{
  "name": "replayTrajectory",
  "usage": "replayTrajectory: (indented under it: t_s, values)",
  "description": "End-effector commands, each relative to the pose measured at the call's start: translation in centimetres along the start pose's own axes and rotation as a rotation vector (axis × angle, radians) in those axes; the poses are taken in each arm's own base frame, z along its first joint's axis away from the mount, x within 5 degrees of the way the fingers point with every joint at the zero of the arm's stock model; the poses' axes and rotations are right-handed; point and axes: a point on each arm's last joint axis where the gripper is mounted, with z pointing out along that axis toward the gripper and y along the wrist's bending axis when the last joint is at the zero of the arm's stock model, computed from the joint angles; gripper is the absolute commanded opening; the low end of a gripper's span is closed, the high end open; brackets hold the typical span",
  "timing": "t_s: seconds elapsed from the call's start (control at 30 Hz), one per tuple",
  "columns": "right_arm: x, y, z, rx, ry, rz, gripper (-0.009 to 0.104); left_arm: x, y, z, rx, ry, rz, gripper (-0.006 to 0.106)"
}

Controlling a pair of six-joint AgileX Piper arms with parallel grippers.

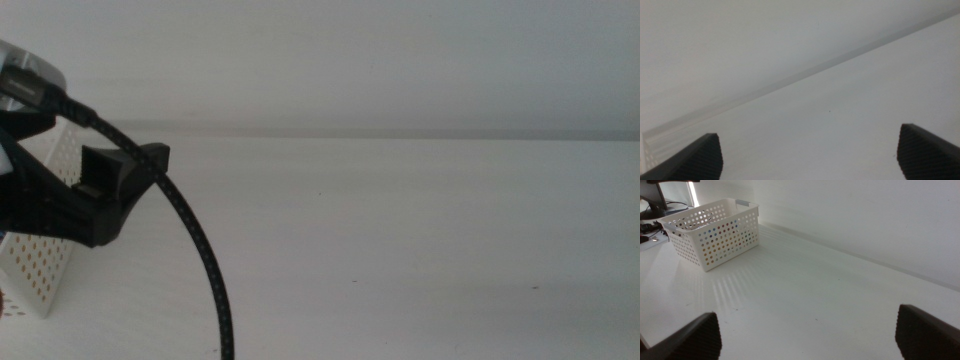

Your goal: Use arms to grab the bottles and put them into the dustbin to the left of the table.

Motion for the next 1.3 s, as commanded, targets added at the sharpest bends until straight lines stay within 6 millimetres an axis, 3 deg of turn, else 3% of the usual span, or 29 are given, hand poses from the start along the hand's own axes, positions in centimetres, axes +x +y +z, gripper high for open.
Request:
replayTrajectory:
  t_s: [0.0,0.37,0.7,0.87,1.03,1.27]
  values:
    - [0.0,0.0,0.0,-0.001,-0.010,-0.002,0.093,-0.2,-0.1,0.0,0.006,-0.037,-0.020,0.094]
    - [0.0,0.0,0.0,-0.001,-0.010,-0.002,0.093,-2.1,0.1,-0.2,-0.009,-0.250,-0.069,0.094]
    - [0.0,0.0,0.0,-0.003,-0.010,-0.001,0.093,-1.3,0.1,-0.3,-0.013,-0.226,-0.055,0.094]
    - [1.2,-0.8,1.0,0.080,0.008,-0.087,0.093,1.7,0.8,-0.2,-0.074,-0.177,-0.073,0.094]
    - [2.3,-1.2,2.8,0.142,-0.182,-0.158,0.093,6.0,1.5,-1.6,-0.180,-0.174,-0.098,0.094]
    - [6.4,-2.5,4.4,0.380,-0.064,-0.055,0.093,12.8,1.6,-3.4,-0.354,-0.202,-0.145,0.094]
